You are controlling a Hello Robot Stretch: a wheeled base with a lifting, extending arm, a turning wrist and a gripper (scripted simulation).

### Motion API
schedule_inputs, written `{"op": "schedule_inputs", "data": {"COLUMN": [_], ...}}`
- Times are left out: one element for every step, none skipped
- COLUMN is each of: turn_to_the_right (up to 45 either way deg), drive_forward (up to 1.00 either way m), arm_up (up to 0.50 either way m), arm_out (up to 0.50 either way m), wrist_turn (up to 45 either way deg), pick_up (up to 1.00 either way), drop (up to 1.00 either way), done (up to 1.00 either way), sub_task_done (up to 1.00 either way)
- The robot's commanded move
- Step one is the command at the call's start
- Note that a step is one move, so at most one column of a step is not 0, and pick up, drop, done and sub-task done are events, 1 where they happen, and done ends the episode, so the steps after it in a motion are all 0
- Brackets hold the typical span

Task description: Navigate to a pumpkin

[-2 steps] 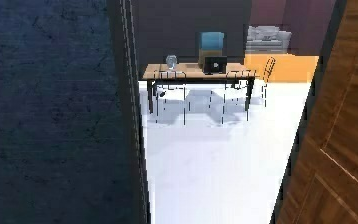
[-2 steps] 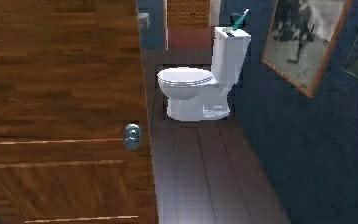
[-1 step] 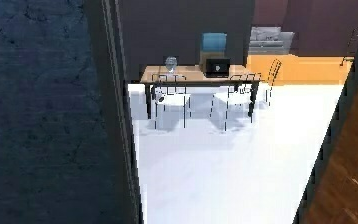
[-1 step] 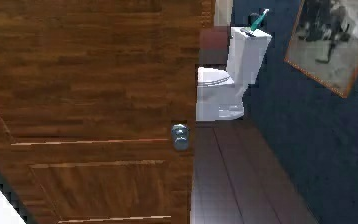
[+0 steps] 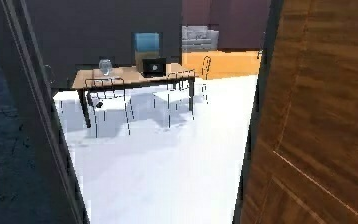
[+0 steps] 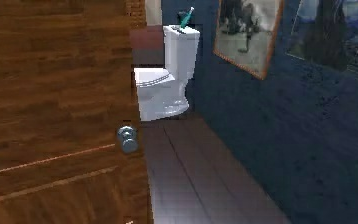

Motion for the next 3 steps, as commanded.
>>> {"op": "schedule_inputs", "data": {"turn_to_the_right": [0.0, -12.0, 0.0], "drive_forward": [0.80, 0.00, 0.15], "arm_up": [0.00, 0.00, 0.00], "arm_out": [0.00, 0.00, 0.00], "wrist_turn": [0.0, 0.0, 0.0], "pick_up": [0.00, 0.00, 0.00], "drop": [0.00, 0.00, 0.00], "done": [0.00, 0.00, 0.00], "sub_task_done": [0.00, 0.00, 0.00]}}
